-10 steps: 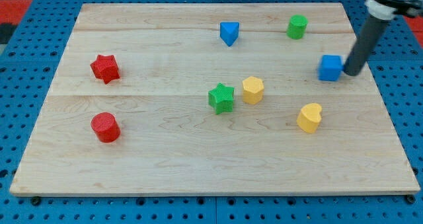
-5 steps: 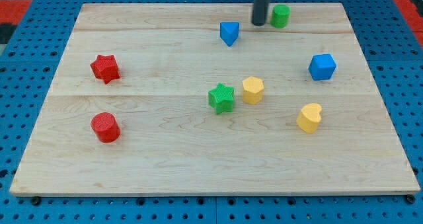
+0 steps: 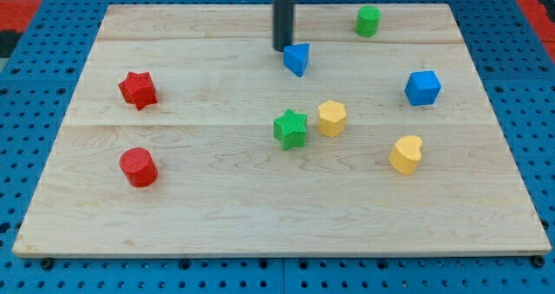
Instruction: Place blue triangle to the top of the blue cube
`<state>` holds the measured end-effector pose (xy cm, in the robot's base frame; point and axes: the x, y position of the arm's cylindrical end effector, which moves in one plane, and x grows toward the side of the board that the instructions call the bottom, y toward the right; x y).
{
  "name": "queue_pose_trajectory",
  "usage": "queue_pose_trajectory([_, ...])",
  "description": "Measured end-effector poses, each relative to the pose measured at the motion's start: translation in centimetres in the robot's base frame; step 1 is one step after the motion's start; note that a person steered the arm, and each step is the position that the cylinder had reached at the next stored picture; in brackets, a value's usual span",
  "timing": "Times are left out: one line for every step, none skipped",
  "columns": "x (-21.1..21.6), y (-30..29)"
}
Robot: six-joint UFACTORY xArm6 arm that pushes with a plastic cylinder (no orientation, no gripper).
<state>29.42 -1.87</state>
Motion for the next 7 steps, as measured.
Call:
queue_pose_trajectory([1.1, -0.2])
queue_pose_trajectory([2.5, 4.3])
queue_pose_trajectory([3.9, 8.6])
queue_pose_trajectory([4.6, 11.9])
queue_pose_trajectory([4.1, 9.7])
queue_pose_trajectory([4.1, 10.4])
queue_pose_trajectory([4.1, 13.7])
